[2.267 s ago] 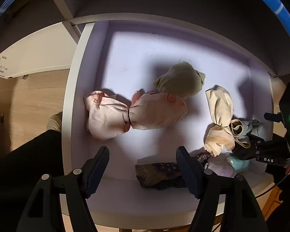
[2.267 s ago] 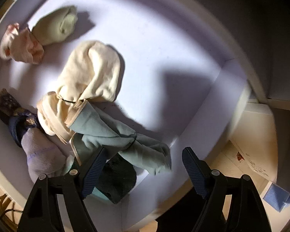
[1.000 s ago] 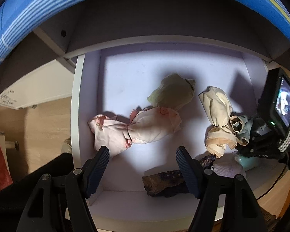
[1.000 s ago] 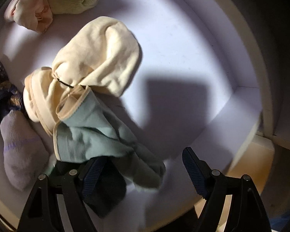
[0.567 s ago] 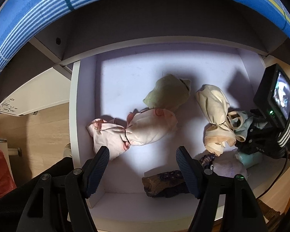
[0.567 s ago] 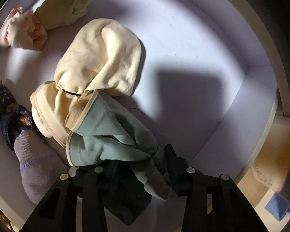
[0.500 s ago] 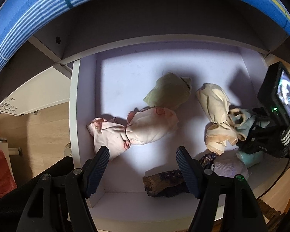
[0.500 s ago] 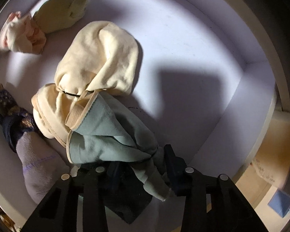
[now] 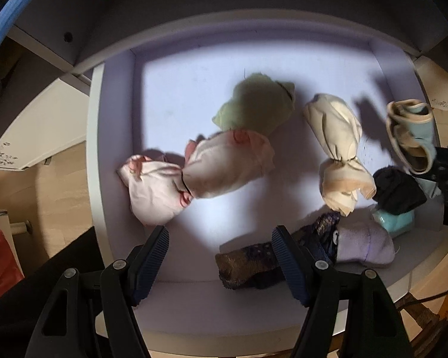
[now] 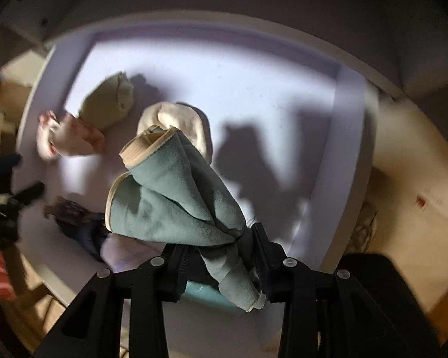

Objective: Organize soft objects
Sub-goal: 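Carry the grey-green garment into the gold box and open the right gripper, then lower the right tool back over the drawer, then grasp the pink garment with the left gripper and lift it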

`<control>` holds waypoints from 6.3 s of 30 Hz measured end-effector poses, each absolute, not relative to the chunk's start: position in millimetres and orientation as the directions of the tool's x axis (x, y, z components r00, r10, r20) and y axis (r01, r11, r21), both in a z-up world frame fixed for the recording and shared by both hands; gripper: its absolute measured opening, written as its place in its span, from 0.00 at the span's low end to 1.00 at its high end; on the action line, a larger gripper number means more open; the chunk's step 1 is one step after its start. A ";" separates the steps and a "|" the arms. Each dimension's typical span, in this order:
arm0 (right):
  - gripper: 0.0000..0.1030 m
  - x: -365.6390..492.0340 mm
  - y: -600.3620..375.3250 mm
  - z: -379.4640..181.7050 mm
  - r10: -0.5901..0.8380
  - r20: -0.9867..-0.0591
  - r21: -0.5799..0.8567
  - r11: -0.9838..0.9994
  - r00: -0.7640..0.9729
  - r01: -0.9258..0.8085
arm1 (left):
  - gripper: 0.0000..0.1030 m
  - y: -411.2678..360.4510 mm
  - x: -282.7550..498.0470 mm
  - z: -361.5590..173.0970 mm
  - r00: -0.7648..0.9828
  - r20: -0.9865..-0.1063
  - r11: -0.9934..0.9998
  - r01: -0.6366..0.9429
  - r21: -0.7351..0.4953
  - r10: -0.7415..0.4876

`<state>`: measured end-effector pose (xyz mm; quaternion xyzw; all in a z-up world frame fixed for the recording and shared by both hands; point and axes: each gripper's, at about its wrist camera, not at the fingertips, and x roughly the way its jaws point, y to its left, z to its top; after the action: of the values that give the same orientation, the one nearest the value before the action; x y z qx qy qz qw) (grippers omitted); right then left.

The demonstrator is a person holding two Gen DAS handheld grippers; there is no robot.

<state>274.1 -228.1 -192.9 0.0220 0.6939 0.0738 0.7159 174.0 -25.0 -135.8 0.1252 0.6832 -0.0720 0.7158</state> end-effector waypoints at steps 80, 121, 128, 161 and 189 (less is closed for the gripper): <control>0.58 309.7 -325.1 72.3 0.227 -0.743 0.406 0.901 0.629 0.154 | 0.70 -1.7 180.3 -159.0 -0.056 -0.996 0.982 0.178 0.064 0.075; 0.73 226.4 -250.2 -172.6 0.213 -0.972 0.199 0.971 -0.099 0.130 | 0.70 0.7 217.5 -175.8 0.026 -1.000 0.981 0.196 0.005 0.000; 0.75 226.3 -247.9 -173.9 0.218 -0.970 0.204 0.970 -0.106 0.130 | 0.72 -6.2 234.3 -198.9 0.014 -0.990 0.937 0.320 0.137 0.140; 0.75 227.1 -249.3 -176.4 0.233 -0.968 0.215 0.963 -0.098 0.161 | 0.80 -55.3 218.1 -246.7 -0.083 -0.980 0.819 0.565 0.105 0.182; 0.75 228.8 -245.5 -179.1 0.216 -0.972 0.200 0.967 -0.094 0.156 | 0.36 37.5 176.7 -198.3 -0.095 -0.988 0.968 0.205 -0.142 -0.125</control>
<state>228.8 -245.5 -179.1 0.1257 0.7392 0.0225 0.6613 176.7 37.5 -198.3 0.0274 0.7299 -0.1226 0.6719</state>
